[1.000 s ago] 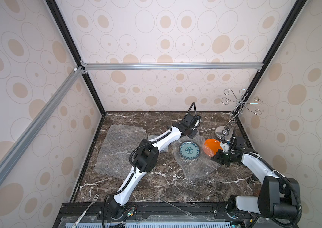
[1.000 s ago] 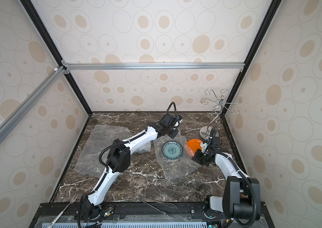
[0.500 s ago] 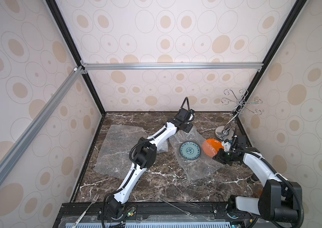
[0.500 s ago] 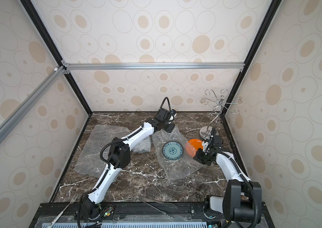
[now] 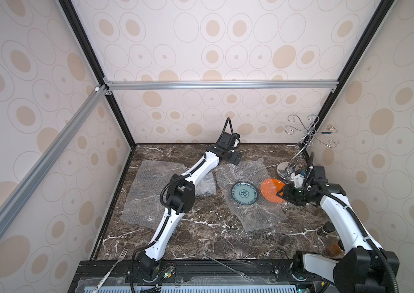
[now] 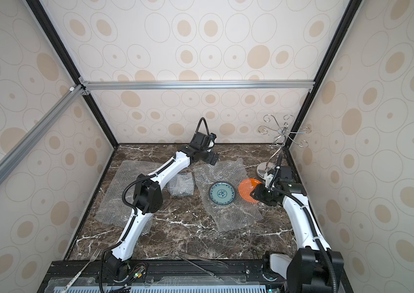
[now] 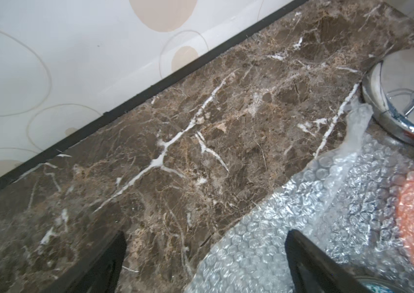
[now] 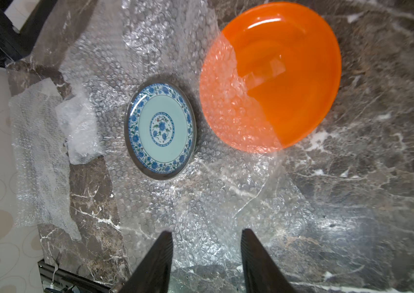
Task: Unpack dinner plates from bubble wrap
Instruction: Unwrap the bubble wrap at the center of the board.
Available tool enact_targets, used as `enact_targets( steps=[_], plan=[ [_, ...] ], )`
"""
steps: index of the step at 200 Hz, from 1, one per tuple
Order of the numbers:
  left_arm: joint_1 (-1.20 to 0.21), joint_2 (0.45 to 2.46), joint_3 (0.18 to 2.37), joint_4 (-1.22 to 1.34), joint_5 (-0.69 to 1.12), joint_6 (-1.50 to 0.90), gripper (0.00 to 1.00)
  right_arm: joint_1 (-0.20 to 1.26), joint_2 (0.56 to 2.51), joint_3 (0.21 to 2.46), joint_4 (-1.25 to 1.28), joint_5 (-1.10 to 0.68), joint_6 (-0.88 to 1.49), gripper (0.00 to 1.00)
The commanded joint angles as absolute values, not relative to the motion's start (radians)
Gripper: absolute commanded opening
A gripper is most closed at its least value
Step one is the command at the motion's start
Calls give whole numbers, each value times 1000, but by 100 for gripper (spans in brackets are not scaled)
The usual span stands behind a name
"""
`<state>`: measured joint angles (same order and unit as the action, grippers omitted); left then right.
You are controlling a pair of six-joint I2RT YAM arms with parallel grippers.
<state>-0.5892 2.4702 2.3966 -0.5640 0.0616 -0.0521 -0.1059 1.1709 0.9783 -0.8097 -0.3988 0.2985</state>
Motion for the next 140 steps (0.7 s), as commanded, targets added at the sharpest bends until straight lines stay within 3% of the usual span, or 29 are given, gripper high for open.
enact_targets(
  steps=[1,70,140],
  plan=[
    [-583,2347,2368,-564,73,-89,100,-94,1145,1037,-909,-385,279,49],
    [-584,1885,1751,-261,144,-277,99,97,1149,1081,-923,-331,348,55],
    [-583,1591,1398,-210,154,-483,100,161,1232,1025,-847,-327,364,71]
  ],
)
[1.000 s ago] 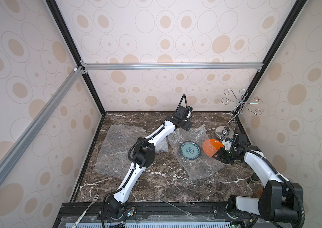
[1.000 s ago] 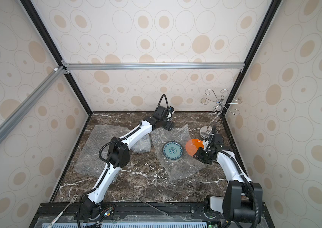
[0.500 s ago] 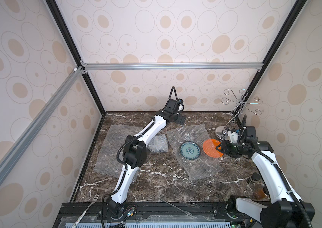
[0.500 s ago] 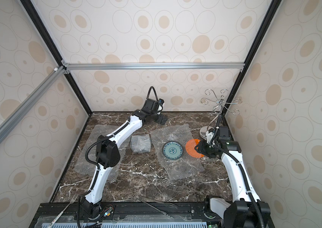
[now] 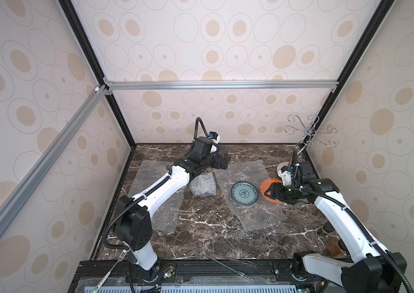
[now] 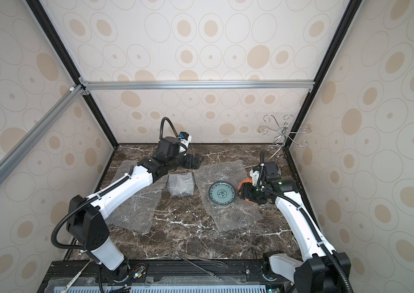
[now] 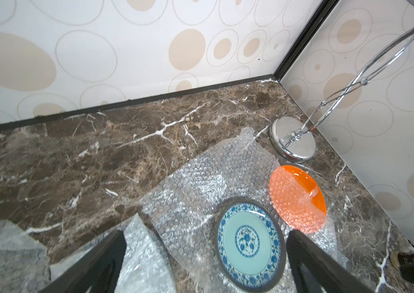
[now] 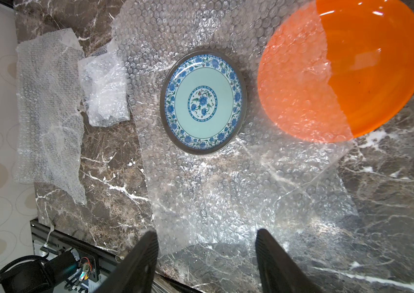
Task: Unpack dinner plates from bubble wrap
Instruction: Unwrap the bubble wrap at the center of the board.
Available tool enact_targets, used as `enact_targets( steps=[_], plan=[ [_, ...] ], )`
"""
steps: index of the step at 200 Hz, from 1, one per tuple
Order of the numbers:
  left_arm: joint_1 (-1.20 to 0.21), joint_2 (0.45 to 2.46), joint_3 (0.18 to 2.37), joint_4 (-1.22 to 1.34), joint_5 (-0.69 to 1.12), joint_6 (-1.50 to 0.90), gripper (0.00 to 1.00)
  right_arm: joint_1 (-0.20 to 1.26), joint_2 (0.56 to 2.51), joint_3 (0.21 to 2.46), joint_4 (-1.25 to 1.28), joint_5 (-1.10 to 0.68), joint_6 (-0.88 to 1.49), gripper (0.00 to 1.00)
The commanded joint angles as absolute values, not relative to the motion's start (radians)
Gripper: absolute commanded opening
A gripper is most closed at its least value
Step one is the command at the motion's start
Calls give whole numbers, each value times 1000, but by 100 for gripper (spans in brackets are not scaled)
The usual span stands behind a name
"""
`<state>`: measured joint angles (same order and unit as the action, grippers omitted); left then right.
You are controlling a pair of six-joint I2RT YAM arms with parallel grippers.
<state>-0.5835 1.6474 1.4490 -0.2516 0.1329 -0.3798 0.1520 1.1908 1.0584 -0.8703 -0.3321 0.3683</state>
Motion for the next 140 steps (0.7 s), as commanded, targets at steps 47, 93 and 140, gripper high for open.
enact_targets(
  steps=[47,93,140],
  plan=[
    [-583,1545,1334,-217,241,-588,100,187,1275,939,-741,-332,389,80],
    [-580,1550,1276,-157,351,-646,100,237,1360,882,-609,-387,486,80],
    [-579,1606,1366,-173,348,-610,100,261,1485,899,-508,-426,567,80]
  ],
)
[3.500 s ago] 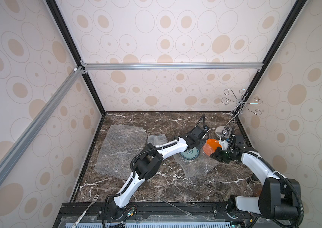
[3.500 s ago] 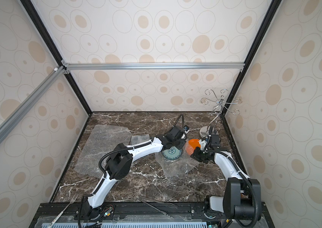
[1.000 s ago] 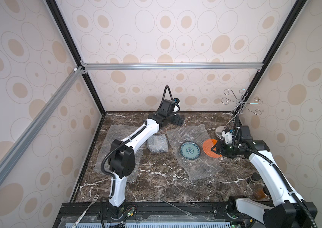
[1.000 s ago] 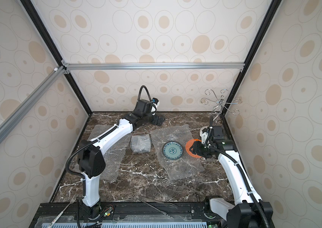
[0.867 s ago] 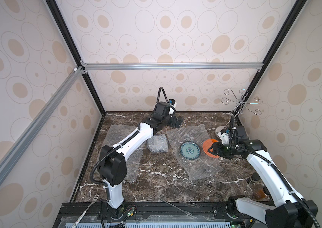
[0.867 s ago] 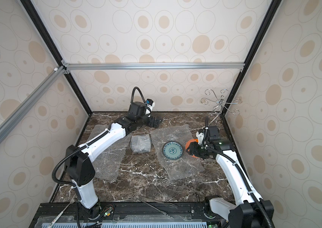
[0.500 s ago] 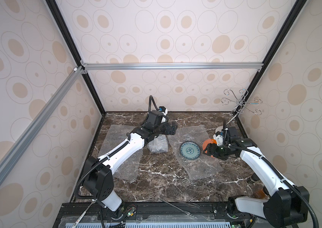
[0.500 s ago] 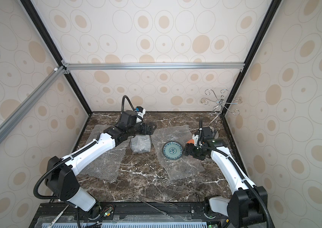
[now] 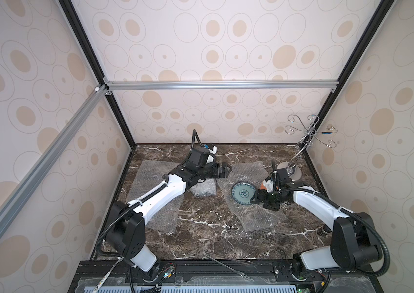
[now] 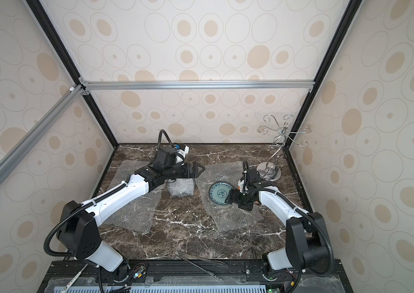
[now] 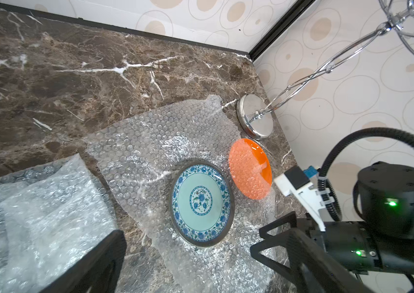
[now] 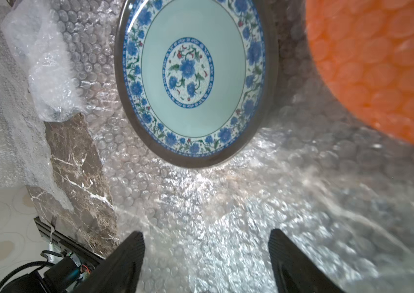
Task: Unpack dinner plates from bubble wrap
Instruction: Unwrap the bubble wrap at the center of the board.
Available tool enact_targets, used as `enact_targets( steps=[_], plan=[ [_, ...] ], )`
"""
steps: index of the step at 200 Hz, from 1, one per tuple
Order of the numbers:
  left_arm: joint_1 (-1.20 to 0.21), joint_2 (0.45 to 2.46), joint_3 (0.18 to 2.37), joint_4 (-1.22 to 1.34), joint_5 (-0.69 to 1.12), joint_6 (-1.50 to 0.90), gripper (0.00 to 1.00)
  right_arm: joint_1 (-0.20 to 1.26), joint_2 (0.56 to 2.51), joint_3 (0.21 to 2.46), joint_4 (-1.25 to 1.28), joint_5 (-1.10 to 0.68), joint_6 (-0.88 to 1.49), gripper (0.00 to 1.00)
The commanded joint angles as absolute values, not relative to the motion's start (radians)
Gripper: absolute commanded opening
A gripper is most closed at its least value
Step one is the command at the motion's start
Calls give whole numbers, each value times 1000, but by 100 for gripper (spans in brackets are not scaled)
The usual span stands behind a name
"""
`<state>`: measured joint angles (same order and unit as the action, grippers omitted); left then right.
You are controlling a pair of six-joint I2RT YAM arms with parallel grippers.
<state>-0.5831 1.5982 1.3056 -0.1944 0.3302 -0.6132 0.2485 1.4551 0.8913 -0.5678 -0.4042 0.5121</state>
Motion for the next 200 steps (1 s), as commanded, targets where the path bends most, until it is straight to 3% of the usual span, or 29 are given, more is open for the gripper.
enact_targets(
  steps=[1,200],
  plan=[
    [-579,1606,1367,-173,347,-608,100,261,1486,900,-509,-426,567,80],
    [-540,1617,1356,-7,497,-694,100,266,1500,838,-476,-390,672,81]
  ],
)
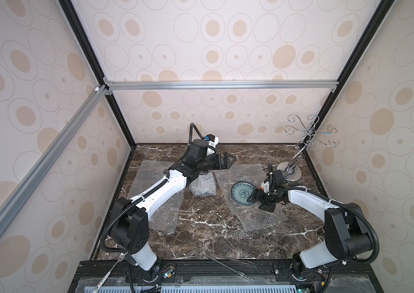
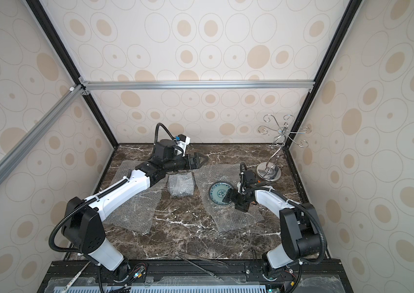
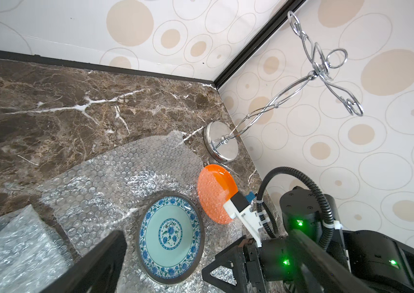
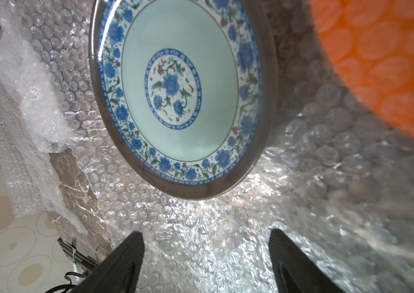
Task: Unpack dinner plates from bubble wrap
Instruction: Unwrap the bubble wrap at the center of the board, then pick up the plate from the bubble wrap.
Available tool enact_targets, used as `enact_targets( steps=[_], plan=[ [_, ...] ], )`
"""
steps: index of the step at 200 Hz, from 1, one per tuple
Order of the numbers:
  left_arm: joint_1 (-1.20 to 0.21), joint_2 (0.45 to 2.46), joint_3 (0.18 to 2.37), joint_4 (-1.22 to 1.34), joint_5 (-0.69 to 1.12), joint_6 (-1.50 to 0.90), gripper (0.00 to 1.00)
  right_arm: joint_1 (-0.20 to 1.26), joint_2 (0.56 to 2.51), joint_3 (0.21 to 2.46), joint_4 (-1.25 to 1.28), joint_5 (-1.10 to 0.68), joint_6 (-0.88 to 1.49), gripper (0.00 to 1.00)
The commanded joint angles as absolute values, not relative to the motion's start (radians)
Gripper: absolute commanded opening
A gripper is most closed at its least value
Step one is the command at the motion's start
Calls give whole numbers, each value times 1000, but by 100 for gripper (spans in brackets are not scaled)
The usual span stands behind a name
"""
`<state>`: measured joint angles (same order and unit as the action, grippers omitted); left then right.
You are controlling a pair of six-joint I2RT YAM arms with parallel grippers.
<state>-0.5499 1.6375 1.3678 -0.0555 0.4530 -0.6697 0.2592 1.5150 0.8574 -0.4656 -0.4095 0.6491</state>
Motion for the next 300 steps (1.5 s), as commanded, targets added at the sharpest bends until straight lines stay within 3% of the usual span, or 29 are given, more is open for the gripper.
enact_targets(
  steps=[1,132,300],
  plan=[
    [-540,1616,1356,-7,498,-695,100,266,1499,838,-476,-390,672,81],
    [-528,1636,1403,23,545,-725,100,267,1553,870,-429,-397,714,79],
    [-491,1637,1389,78,592,-762,100,266,1647,894,-333,-380,764,61]
  ],
)
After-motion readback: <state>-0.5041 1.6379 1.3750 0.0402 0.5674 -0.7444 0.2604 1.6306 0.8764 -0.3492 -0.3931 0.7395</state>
